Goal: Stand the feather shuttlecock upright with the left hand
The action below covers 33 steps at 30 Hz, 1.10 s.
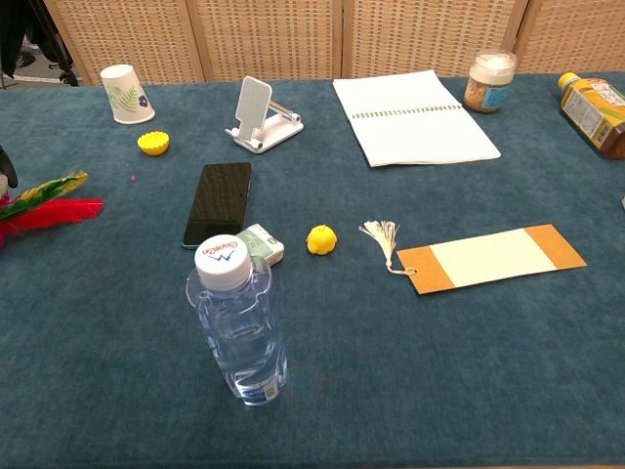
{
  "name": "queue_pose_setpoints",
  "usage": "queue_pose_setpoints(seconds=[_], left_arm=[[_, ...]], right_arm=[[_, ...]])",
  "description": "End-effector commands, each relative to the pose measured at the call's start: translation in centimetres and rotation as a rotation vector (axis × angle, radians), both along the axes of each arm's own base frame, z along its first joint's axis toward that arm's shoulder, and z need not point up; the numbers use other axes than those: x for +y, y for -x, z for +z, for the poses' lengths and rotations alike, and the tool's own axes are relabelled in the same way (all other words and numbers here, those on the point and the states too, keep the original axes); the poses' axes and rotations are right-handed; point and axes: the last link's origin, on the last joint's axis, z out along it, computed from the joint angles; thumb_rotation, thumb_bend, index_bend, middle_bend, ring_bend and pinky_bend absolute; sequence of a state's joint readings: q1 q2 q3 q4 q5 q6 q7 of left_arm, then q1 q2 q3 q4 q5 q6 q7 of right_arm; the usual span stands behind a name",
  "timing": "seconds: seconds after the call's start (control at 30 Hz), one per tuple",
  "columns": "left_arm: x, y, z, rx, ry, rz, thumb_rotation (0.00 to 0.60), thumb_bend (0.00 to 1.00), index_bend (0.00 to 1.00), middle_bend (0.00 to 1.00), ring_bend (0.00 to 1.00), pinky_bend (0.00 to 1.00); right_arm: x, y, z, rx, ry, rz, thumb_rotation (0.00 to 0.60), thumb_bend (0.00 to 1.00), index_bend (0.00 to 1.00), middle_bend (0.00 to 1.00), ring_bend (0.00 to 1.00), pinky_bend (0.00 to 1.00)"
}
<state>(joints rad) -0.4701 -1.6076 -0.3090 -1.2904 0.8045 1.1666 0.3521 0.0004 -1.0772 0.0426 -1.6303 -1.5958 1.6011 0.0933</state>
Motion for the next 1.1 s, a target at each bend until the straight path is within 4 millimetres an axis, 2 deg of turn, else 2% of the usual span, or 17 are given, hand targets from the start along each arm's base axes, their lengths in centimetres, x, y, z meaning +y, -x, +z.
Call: queue_pose_setpoints(seconds=[0.03, 0.4, 0.9, 1.1], left_arm=[[0.1, -0.3, 0.3, 0.0, -0.009, -0.009, 0.6, 0.57, 0.57, 0.0, 0.0, 0.0], [0.0, -0.9, 0.6, -0.004, -0.018, -0.019, 0.6, 0.58, 0.59, 0.0, 0.0, 0.0], [0.3, -4.8, 2.9, -0.027, -0.095, -0.143, 0.6, 0.57, 0.6, 0.0, 0.0, 0.0], [-0.2, -5.3, 3.1, -0.027, -0.107, -0.167, 0.6, 0.57, 0.6, 0.0, 0.0, 0.0]], right_arm=[[0.0, 0.0, 0.0, -0.001, 0.0, 0.001, 0.6, 0.0, 0.0, 0.0, 0.0, 0.0], [0.1, -0.1, 0.2, -0.006, 0.005, 0.005, 0.6, 0.0, 0.0, 0.0, 0.0, 0.0], [0.2, -0.1, 0.3, -0.009, 0.008, 0.006, 0.6, 0.0, 0.0, 0.0, 0.0, 0.0], [0.2, -0.1, 0.3, -0.008, 0.009, 0.006, 0.6, 0.0, 0.0, 0.0, 0.0, 0.0]])
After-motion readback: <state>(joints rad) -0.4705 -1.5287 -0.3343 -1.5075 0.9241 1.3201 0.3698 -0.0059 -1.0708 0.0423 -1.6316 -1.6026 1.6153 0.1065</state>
